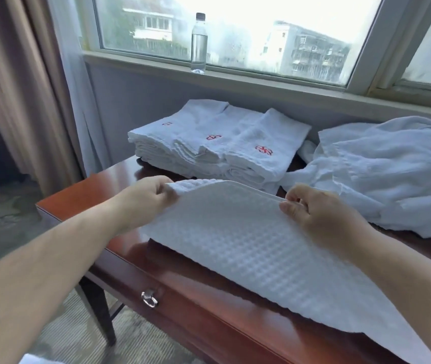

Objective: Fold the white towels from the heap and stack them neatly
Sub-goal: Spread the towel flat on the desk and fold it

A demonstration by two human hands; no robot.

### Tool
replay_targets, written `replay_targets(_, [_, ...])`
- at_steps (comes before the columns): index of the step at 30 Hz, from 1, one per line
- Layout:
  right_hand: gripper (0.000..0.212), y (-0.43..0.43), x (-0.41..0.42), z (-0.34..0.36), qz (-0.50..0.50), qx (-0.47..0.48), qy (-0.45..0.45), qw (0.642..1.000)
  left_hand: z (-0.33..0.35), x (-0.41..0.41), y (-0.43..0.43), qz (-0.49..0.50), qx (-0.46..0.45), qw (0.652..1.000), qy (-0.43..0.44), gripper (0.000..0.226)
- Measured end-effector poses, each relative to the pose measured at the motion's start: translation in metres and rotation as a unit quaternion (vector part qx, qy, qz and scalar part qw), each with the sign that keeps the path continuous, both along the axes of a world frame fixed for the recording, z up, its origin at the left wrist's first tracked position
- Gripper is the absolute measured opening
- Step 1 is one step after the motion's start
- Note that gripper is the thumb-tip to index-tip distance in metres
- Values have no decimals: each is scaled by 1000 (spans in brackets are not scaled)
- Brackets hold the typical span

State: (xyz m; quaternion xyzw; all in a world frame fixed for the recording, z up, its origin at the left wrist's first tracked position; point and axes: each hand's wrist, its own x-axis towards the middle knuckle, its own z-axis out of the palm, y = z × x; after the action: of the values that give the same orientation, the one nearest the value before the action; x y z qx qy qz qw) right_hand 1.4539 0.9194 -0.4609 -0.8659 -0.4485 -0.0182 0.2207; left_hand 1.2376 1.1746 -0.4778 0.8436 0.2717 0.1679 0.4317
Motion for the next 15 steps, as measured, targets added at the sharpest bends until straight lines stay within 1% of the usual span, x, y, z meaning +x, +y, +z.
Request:
replay_targets(2, [16, 10, 14, -2, -4, -36, -14, 999, -6, 19, 4, 71, 35, 996, 41, 39])
replay_targets(4, [16, 18, 26, -10, -11, -68, -19, 997, -10, 34, 9, 96, 84, 987, 101, 36])
replay_targets(7, [21, 24, 34, -27, -25, -97, -6, 995, -16, 45, 15, 106, 145, 968, 177, 39])
replay_targets(10, [26, 24, 36, -41, -26, -96, 6, 995, -22, 44, 16, 102, 184, 953, 218, 47])
replay_targets(12, [26, 23, 37, -46, -25, -86, 5, 996, -24, 40, 17, 94, 187, 949, 237, 49])
replay_targets(15, [26, 22, 37, -46, -29, -75, 11, 997, -27, 36, 16, 94, 189, 944, 253, 42])
